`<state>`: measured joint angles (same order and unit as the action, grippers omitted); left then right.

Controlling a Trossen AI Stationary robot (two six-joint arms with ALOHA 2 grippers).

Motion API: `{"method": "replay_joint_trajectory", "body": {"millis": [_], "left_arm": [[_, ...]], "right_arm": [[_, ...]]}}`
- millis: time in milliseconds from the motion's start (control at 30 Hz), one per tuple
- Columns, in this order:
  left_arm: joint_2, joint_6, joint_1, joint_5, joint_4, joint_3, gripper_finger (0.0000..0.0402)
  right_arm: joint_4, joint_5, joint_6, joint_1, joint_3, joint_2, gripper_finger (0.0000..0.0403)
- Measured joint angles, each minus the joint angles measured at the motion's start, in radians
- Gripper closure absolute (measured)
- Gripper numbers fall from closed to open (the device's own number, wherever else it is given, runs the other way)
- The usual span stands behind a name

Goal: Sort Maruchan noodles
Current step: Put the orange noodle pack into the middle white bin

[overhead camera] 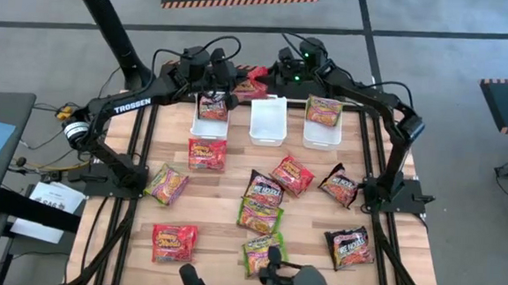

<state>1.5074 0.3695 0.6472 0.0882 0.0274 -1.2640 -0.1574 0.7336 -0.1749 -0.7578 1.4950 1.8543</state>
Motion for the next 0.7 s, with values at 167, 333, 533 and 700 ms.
{"method": "replay_joint_trajectory", "body": {"millis": [167, 333, 533, 700], "left_arm": [[0.000, -0.019, 0.001, -0.007, 0.005, 0.000, 0.0401], [0.000, -0.060, 0.000, -0.025, 0.007, 0.000, 0.0402], [0.000, -0.096, 0.000, 0.009, 0.007, -0.005, 0.0386], [-0.002, -0.106, 0.012, -0.028, -0.071, -0.075, 0.0359]], "right_arm": [[0.021, 0.001, 0.001, 0.011, 0.001, -0.004, 0.0385], [0.044, -0.002, -0.001, 0.017, 0.000, -0.008, 0.0384], [0.111, -0.020, 0.000, 0.017, 0.000, -0.011, 0.0390], [0.216, -0.072, 0.078, 0.001, -0.001, -0.061, 0.0391]]}}
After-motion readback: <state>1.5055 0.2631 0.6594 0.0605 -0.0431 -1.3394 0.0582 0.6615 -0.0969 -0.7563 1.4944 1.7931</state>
